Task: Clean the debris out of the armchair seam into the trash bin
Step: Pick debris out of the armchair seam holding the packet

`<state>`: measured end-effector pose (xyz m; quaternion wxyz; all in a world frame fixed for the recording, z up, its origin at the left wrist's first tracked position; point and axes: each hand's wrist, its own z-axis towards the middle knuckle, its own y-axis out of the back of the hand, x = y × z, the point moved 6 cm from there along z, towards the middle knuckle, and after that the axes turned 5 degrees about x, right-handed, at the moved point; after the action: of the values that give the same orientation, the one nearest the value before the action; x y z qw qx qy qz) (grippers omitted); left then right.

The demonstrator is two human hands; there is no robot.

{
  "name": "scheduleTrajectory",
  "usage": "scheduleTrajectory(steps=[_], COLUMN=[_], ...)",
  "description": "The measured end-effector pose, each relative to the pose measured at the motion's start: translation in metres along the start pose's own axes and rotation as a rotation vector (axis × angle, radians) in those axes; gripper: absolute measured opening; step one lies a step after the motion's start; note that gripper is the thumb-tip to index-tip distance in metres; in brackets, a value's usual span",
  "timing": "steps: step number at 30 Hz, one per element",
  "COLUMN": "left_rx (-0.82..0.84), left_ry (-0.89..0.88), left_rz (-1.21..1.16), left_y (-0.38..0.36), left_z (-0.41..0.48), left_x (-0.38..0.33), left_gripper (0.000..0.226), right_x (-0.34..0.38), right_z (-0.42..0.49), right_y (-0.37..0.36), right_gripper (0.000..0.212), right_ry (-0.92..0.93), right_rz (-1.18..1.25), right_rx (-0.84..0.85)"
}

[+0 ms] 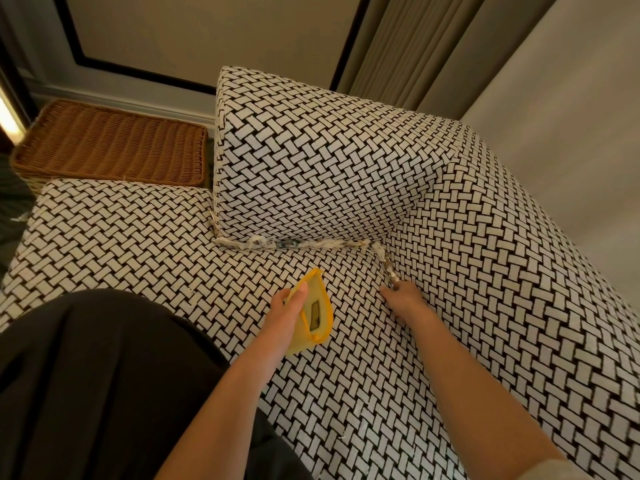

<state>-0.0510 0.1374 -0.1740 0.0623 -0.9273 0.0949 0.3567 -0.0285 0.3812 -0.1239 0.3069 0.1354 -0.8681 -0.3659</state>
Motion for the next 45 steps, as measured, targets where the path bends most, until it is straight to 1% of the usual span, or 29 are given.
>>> scheduleTrajectory(steps=[4, 6, 15, 17, 22, 26, 28, 30, 32, 34, 36, 39, 42, 45], left_rx=[-0.005, -0.003, 0.051, 0.035, 0.001, 0.007, 0.012, 0.020, 0.016, 0.009, 0.008, 0.030, 0.114, 0.127], left_ry=[-0.009, -0.020, -0.091, -0.080, -0.049, -0.054, -0.054, -0.056, -0.049, -0.036, -0.034, -0.086, -0.205, -0.232], left_rz=[-0.037, -0.042, -0.084, -0.077, -0.022, -0.010, -0.003, 0.019, 0.063, 0.106, 0.095, 0.029, -0.018, -0.066], left_y=[0.000, 0.000, -0.001, -0.001, -0.002, -0.003, -0.002, -0.003, -0.003, -0.004, -0.006, -0.010, -0.014, -0.014], left_z=[-0.004, -0.007, -0.012, -0.012, -0.010, -0.013, -0.014, -0.014, -0.016, -0.021, -0.026, -0.049, -0.090, -0.108], left_x=[-0.002, -0.003, 0.002, -0.001, -0.003, -0.003, -0.002, -0.003, -0.003, -0.004, -0.003, 0.002, 0.011, 0.018], left_gripper=[0.049, 0.049, 0.054, 0.053, 0.050, 0.051, 0.052, 0.052, 0.051, 0.051, 0.052, 0.048, 0.050, 0.056], right_x=[0.002, 0.005, 0.000, -0.002, -0.014, -0.015, -0.017, -0.018, -0.016, -0.010, -0.003, 0.008, 0.020, 0.025], right_z=[-0.002, -0.003, -0.005, -0.004, -0.012, -0.027, -0.035, -0.044, -0.058, -0.078, -0.103, -0.140, -0.166, -0.181], right_y=[0.003, 0.006, 0.003, 0.002, 0.000, -0.003, -0.008, -0.015, -0.023, -0.030, -0.034, -0.035, -0.034, -0.036], right_gripper=[0.019, 0.019, 0.024, 0.023, 0.015, 0.015, 0.018, 0.019, 0.020, 0.023, 0.026, 0.024, 0.018, 0.018], right_ry=[-0.125, -0.151, -0.135, -0.086, 0.091, 0.195, 0.254, 0.310, 0.372, 0.423, 0.451, 0.514, 0.597, 0.658], right_rz=[0.062, 0.061, 0.159, 0.184, 0.186, 0.059, 0.080, 0.127, 0.179, 0.289, 0.426, 0.528, 0.580, 0.542], right_rx=[0.135, 0.165, 0.103, 0.028, -0.325, -0.498, -0.536, -0.499, -0.398, -0.277, -0.190, -0.155, -0.118, -0.038])
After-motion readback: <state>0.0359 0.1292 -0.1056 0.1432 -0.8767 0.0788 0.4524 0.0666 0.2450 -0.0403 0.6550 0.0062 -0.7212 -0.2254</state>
